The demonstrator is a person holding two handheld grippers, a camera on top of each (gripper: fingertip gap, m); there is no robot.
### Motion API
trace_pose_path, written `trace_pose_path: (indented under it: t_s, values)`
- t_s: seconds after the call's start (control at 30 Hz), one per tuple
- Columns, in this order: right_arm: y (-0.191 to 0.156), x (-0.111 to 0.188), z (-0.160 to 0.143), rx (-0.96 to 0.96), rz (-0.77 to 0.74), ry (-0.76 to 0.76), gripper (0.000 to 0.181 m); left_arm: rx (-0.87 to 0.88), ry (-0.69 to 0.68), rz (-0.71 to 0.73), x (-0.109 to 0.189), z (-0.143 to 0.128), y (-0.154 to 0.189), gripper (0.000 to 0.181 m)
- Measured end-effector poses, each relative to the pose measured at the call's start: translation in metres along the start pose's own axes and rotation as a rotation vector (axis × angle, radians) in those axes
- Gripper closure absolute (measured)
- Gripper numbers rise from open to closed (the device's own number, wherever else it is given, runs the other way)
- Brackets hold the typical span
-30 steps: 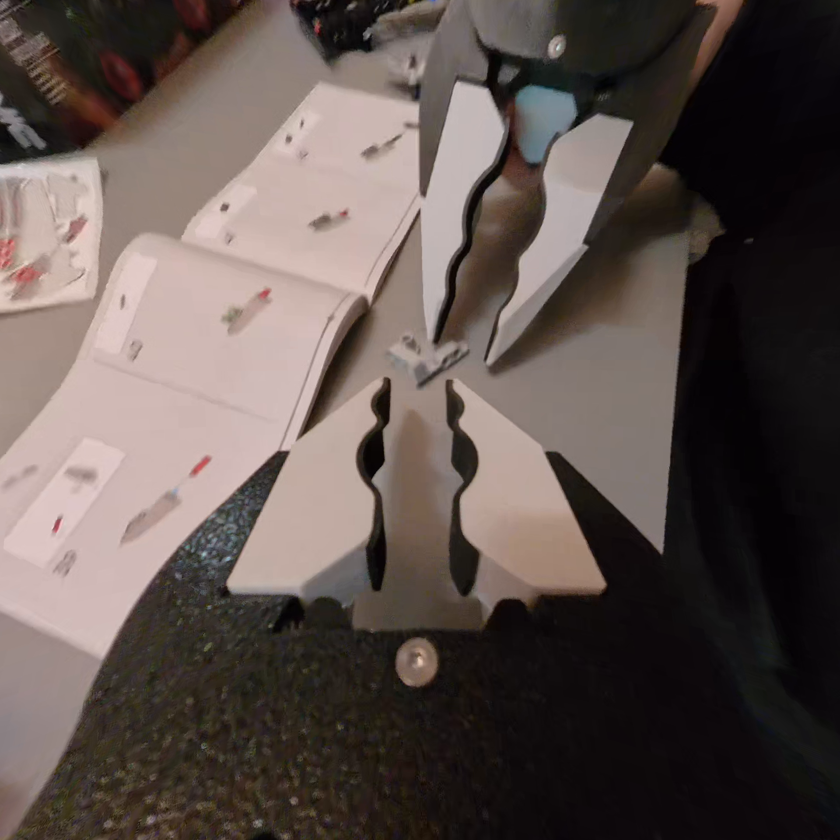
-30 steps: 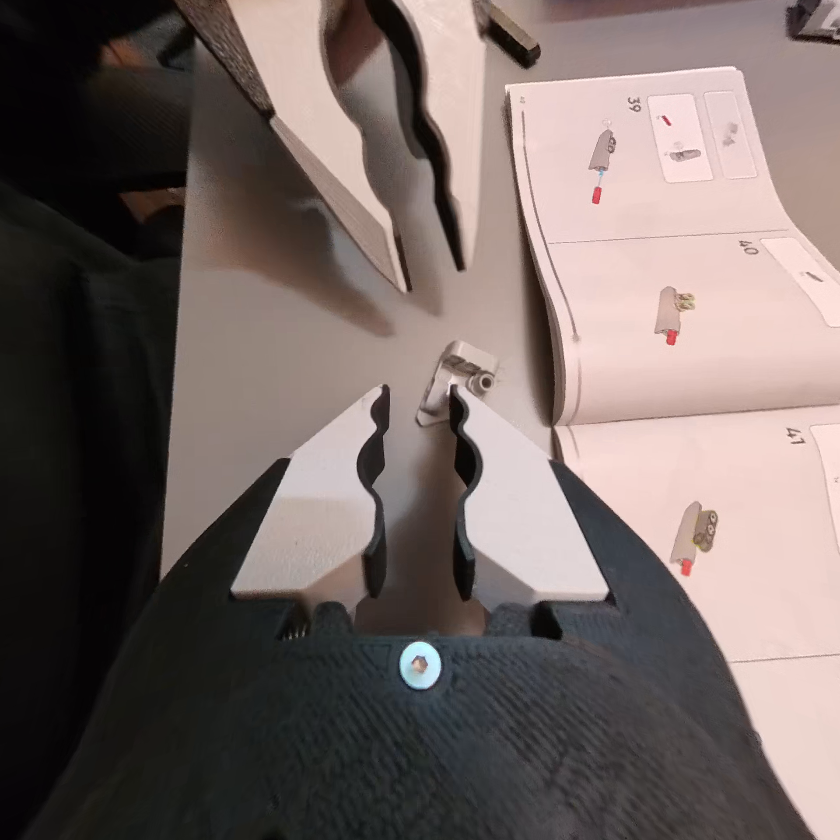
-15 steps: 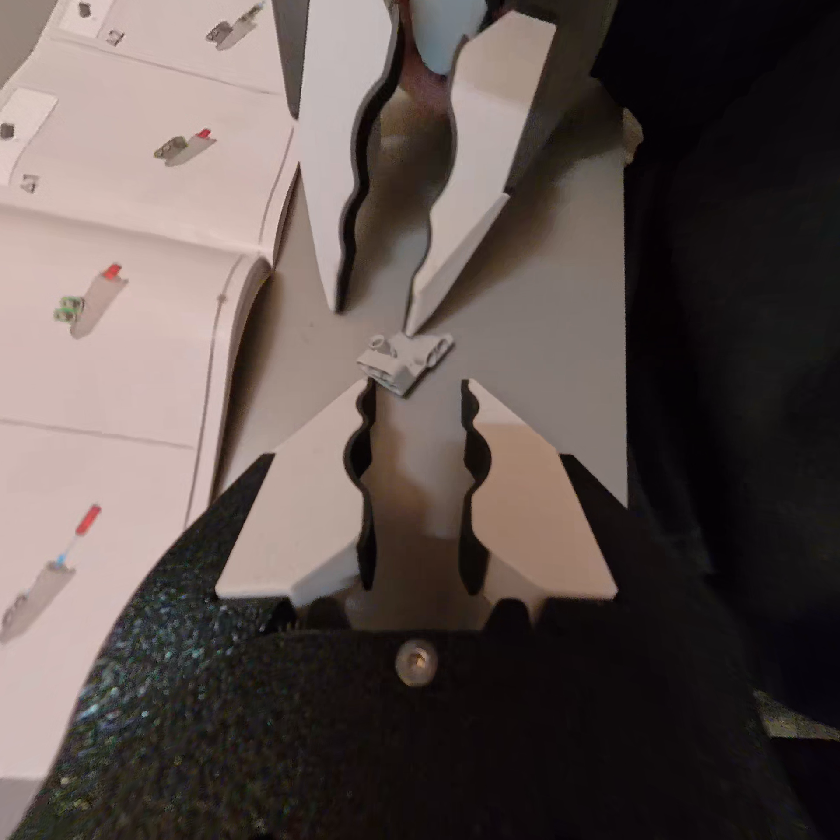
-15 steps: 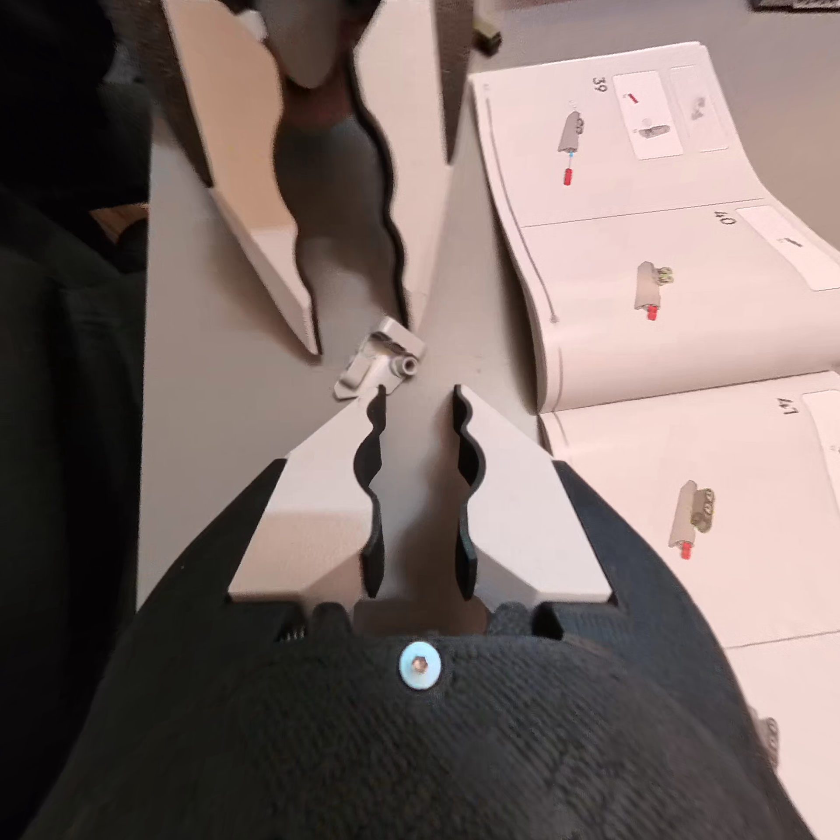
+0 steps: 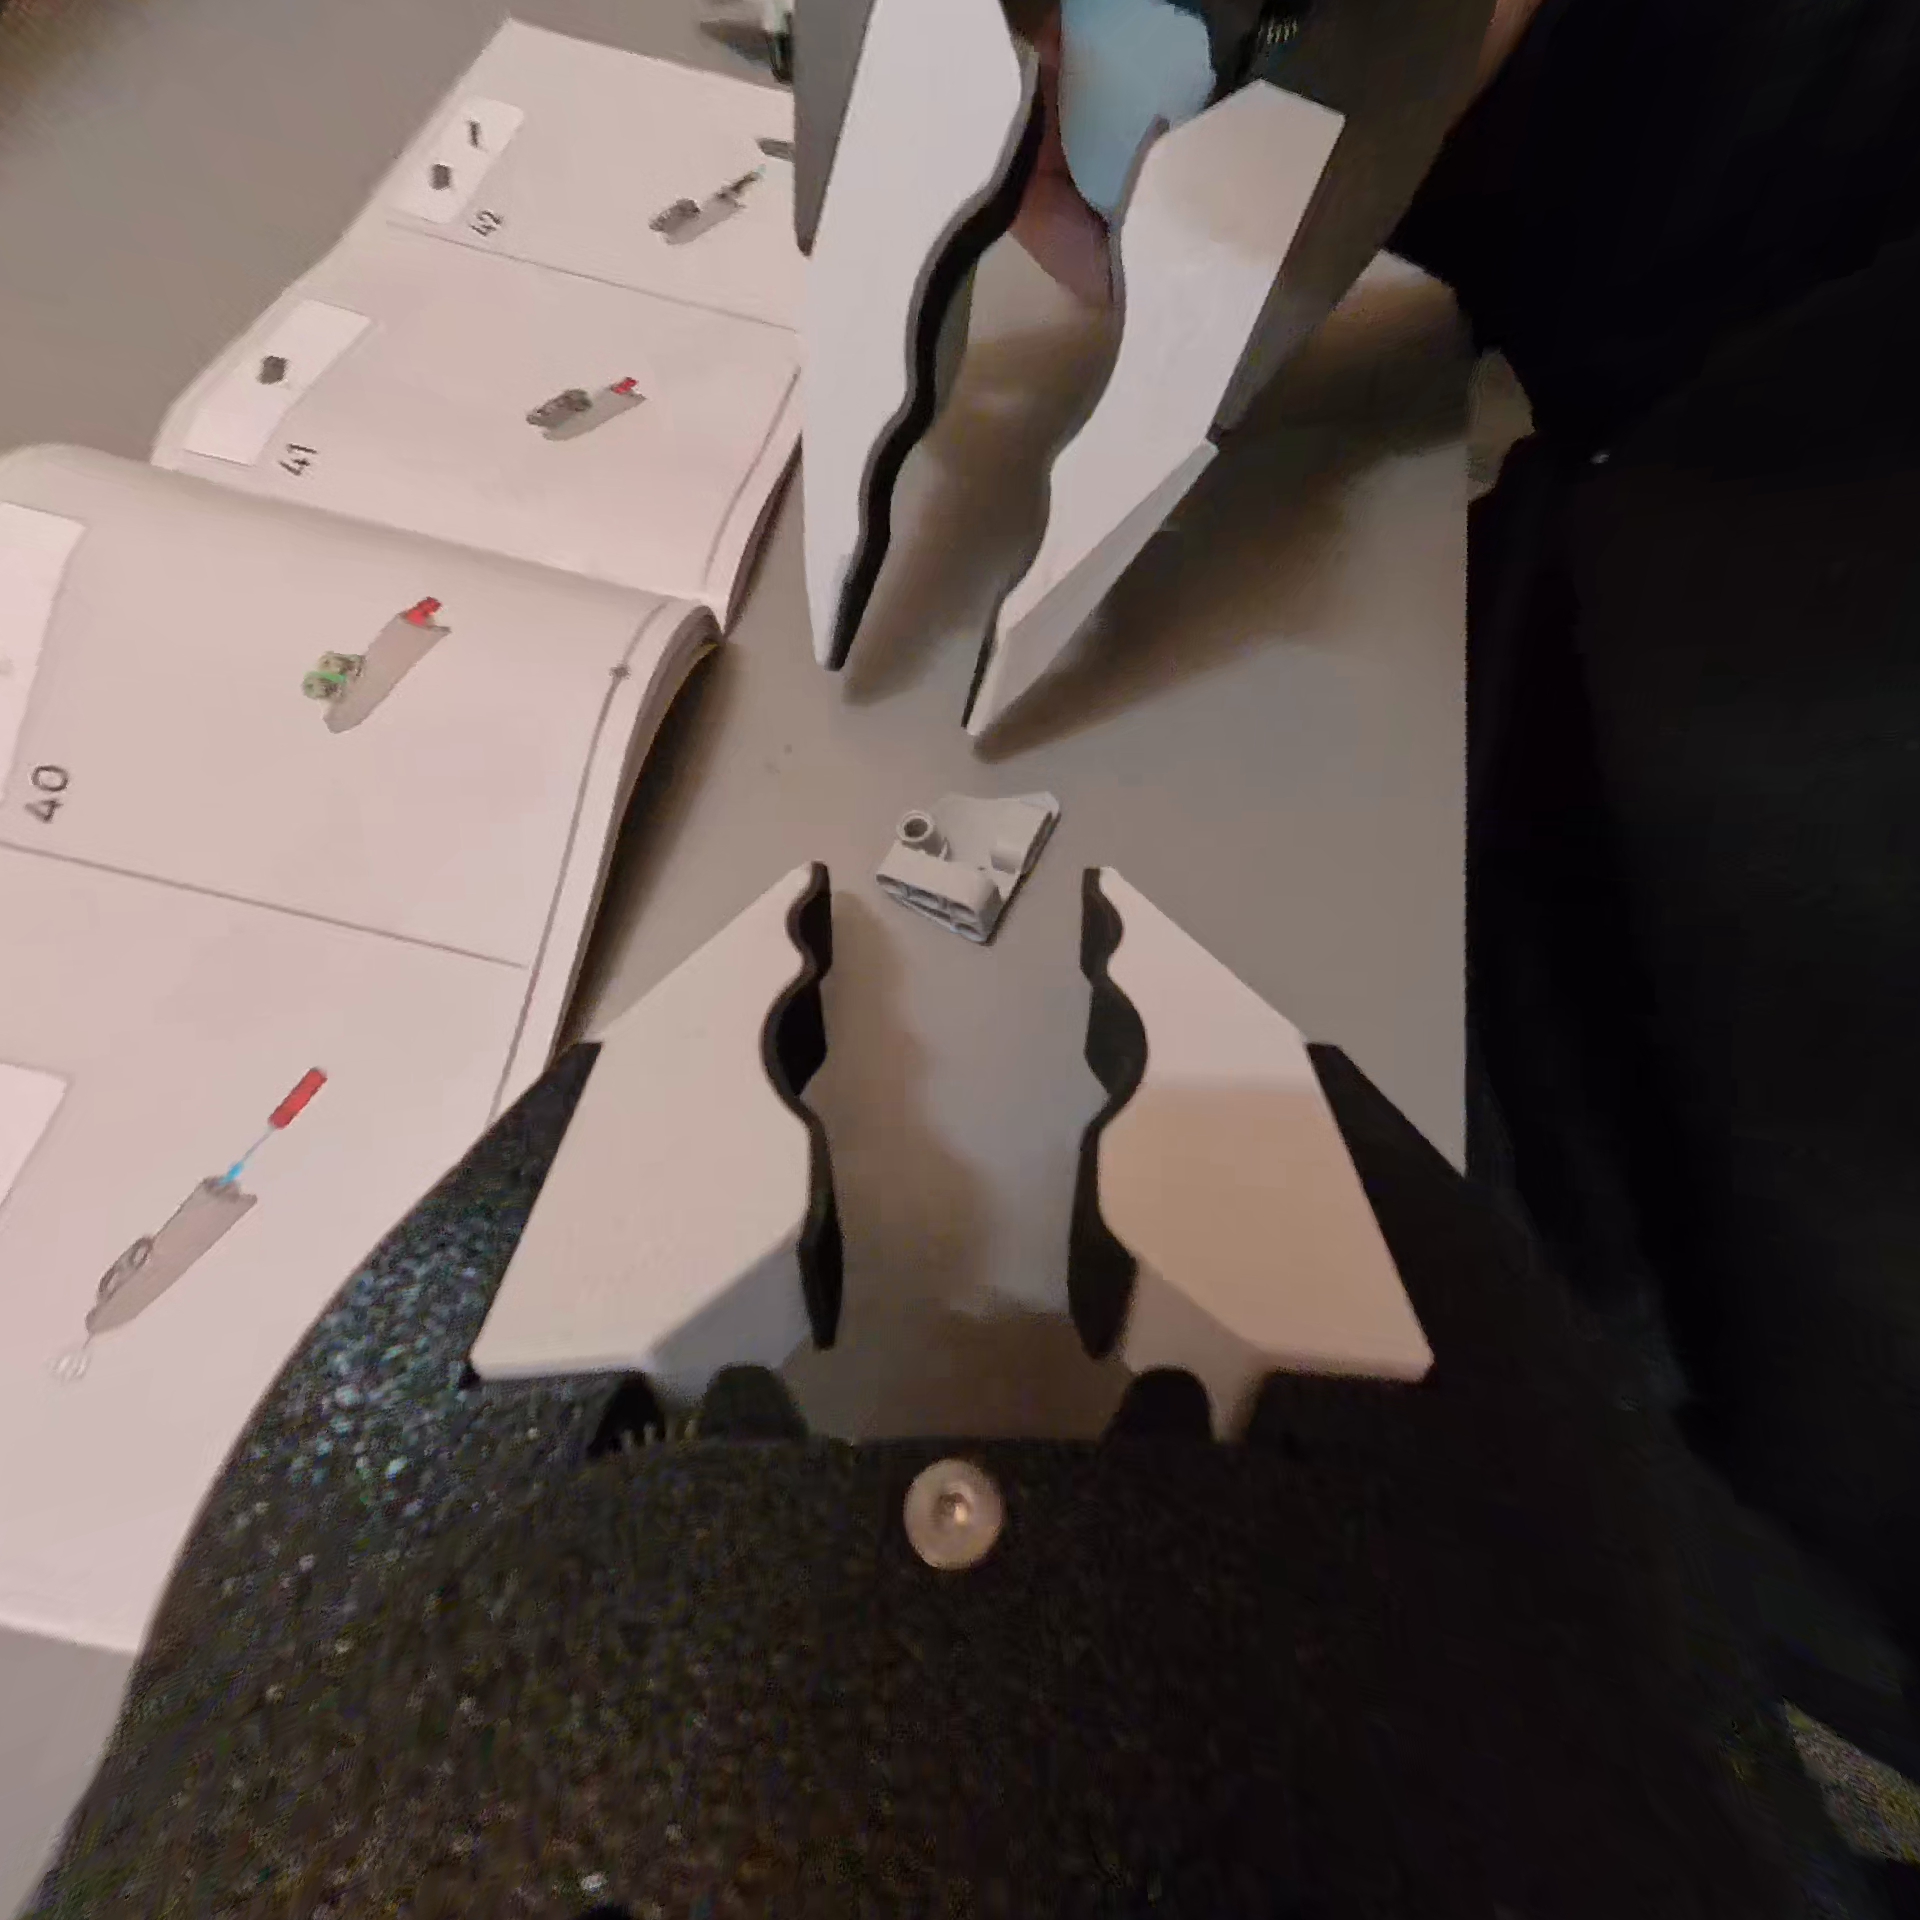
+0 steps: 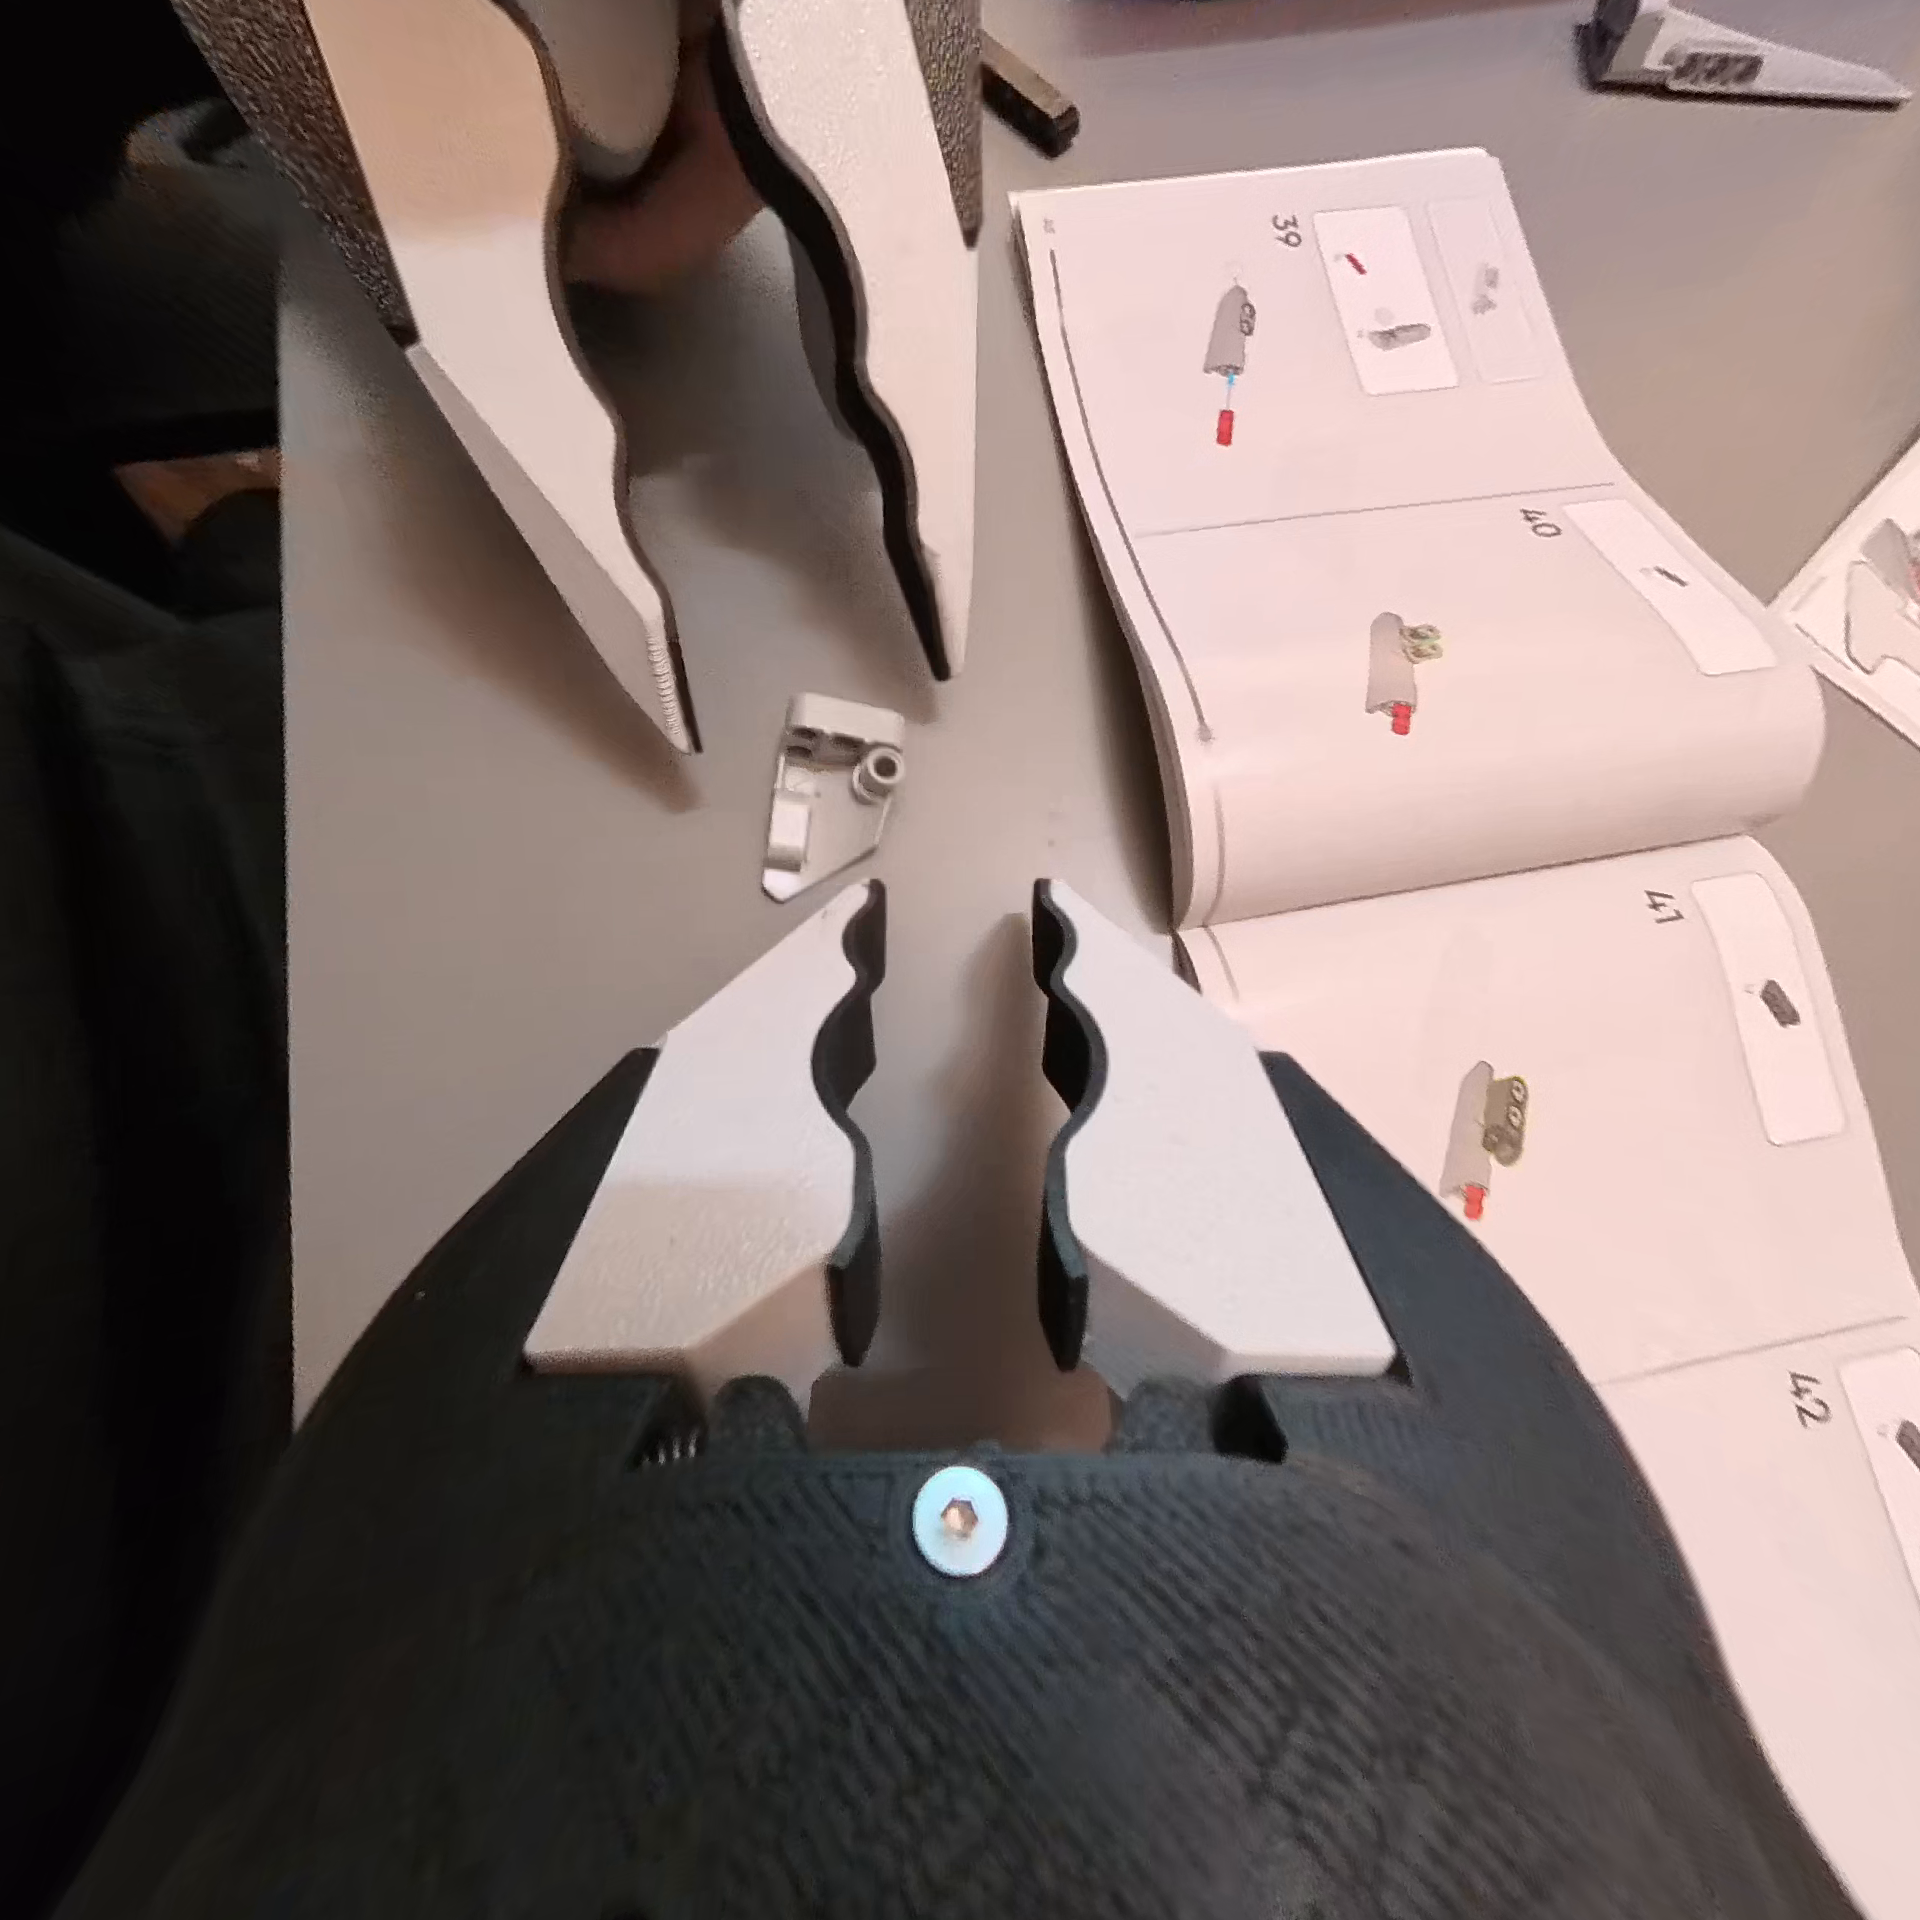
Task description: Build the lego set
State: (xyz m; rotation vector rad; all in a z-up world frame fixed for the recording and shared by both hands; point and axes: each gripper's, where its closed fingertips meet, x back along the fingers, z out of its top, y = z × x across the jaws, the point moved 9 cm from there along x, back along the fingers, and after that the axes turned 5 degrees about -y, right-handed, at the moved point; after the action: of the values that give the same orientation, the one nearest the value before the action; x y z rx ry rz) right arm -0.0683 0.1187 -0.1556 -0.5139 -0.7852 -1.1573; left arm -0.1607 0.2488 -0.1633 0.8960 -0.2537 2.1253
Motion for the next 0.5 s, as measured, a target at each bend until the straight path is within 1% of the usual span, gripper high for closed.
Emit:
trace_pose_path:
  t_s: [0.1, 0.17, 0.27, 0.3, 0.43, 0.5]
  values:
    - [-0.001, 0.003, -0.003, 0.002, -0.029, -0.013, 0.155, -0.055, -0.041, 0.037, -0.007, 0.004, -0.003, 0.138]
    - [-0.002, 0.004, -0.003, 0.001, -0.038, 0.007, 0.156, -0.093, -0.084, 0.030, -0.013, 0.003, 0.001, 0.149]
    - [-0.001, 0.004, -0.006, -0.013, -0.061, 0.005, 0.157, -0.123, -0.086, 0.104, -0.010, 0.001, 0.004, 0.155]
    - [0.000, 0.003, -0.006, -0.011, -0.070, -0.003, 0.157, -0.112, -0.087, 0.156, -0.007, -0.001, 0.004, 0.155]
    - [0.001, 0.002, -0.004, 0.006, -0.098, 0.003, 0.157, -0.079, -0.061, 0.505, 0.015, -0.014, 0.005, 0.154]
    - [0.001, 0.000, -0.001, 0.008, -0.098, 0.018, 0.158, -0.060, -0.070, 0.618, 0.027, -0.023, 0.010, 0.154]
